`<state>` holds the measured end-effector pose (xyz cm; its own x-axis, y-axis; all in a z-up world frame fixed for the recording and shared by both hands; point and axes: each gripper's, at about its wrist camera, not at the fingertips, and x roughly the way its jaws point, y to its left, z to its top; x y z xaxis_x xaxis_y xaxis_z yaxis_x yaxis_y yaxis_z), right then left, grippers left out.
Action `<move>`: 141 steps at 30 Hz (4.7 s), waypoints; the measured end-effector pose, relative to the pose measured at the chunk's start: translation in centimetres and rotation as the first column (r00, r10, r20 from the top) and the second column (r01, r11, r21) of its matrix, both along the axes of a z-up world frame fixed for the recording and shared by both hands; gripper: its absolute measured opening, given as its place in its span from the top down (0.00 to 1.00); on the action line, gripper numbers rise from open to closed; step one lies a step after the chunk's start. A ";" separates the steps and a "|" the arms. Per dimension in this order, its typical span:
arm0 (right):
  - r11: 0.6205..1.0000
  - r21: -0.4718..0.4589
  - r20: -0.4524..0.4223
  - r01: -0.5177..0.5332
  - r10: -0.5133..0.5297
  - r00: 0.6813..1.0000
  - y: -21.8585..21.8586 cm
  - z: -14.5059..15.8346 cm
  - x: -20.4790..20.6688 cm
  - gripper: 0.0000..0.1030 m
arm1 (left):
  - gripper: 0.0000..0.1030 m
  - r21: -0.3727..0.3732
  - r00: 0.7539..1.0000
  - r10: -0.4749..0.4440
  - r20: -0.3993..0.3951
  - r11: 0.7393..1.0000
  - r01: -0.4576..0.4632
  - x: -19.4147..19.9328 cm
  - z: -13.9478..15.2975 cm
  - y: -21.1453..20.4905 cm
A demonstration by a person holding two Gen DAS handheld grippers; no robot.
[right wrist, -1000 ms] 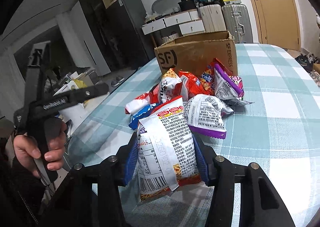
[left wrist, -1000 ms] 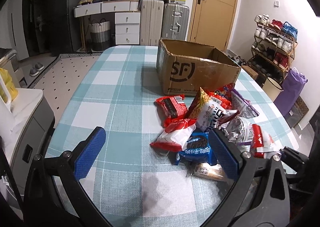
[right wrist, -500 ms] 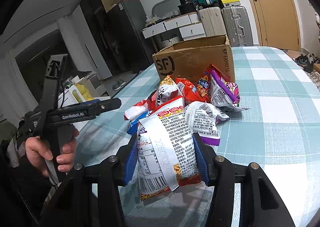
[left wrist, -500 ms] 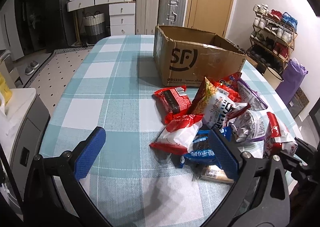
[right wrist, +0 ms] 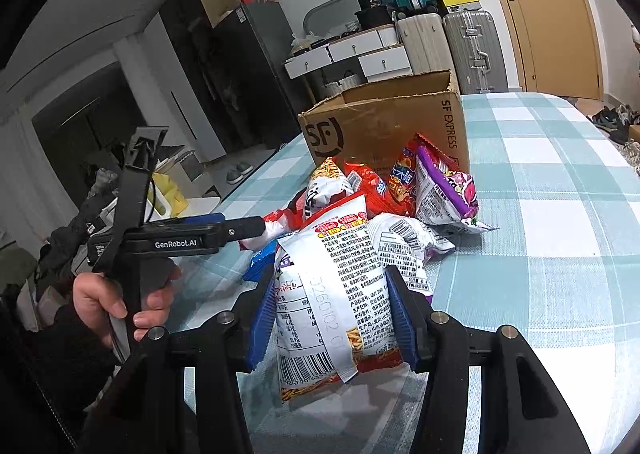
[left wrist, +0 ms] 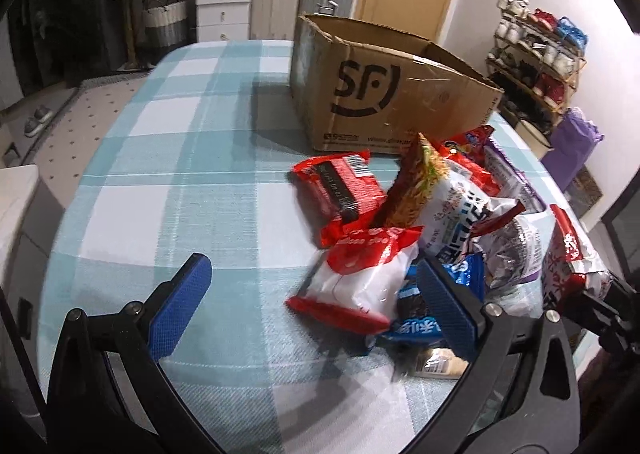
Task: Organize snacks
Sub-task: 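Grasp the red-and-white balloon glue bag with the left tool while the right holds the white bag, then lift both held bags and carry them over the cardboard box, then open both tools to drop the bags into the cardboard box, then withdraw both tools from the box back toward the snack pile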
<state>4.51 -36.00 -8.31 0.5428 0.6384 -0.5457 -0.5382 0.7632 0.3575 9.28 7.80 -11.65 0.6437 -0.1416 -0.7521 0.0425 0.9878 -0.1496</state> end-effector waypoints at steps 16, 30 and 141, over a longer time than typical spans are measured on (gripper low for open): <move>1.000 0.021 0.018 -0.007 0.006 1.000 -0.3 -0.1 0.5 0.50 | 0.46 -0.228 0.986 -0.160 -0.046 0.963 0.146 5.8 -3.8 1.6; 1.000 0.027 0.038 0.002 -0.003 0.999 -0.4 0.6 0.1 0.50 | 0.60 -0.278 0.982 -0.186 -0.018 0.945 0.174 5.8 -3.6 1.6; 0.999 -0.008 0.200 0.044 -0.042 0.979 0.4 16.7 14.4 0.20 | 0.01 0.113 0.942 -0.150 0.300 0.986 0.121 11.3 19.3 -5.2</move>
